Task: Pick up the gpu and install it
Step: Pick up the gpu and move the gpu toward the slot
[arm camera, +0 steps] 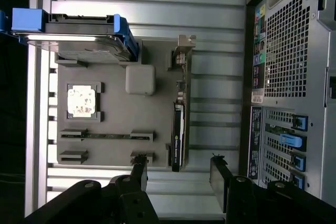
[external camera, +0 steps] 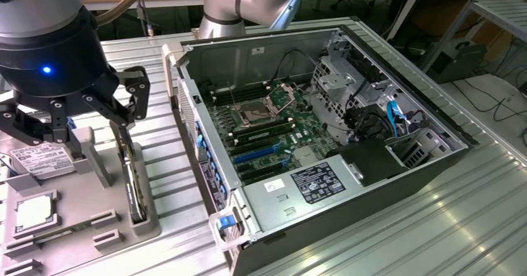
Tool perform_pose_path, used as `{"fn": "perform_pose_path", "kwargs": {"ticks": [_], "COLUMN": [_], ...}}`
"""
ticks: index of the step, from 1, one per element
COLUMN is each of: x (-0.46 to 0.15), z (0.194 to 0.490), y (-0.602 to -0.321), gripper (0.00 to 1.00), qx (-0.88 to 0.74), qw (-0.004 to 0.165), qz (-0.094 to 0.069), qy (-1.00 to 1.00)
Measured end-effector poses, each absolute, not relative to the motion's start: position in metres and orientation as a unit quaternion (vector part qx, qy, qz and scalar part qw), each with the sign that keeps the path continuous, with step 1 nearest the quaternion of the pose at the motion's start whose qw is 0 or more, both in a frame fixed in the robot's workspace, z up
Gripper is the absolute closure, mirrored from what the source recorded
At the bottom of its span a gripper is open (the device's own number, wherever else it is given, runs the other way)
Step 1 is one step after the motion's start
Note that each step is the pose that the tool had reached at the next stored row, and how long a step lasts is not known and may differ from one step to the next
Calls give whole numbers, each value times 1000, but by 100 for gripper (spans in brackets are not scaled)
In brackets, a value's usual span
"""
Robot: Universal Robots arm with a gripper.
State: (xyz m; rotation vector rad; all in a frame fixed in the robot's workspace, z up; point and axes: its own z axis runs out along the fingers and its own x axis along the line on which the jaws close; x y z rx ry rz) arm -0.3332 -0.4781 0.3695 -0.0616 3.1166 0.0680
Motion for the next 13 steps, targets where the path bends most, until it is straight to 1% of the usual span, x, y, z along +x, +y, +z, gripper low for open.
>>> {"fn": "perform_pose_path", "kwargs": {"ticks": [13], "x": [-333], "z": [366], "y": [-483], "gripper": [40], "qx": [-20], "qw": [12], "qz": [22], "qy": [999]}}
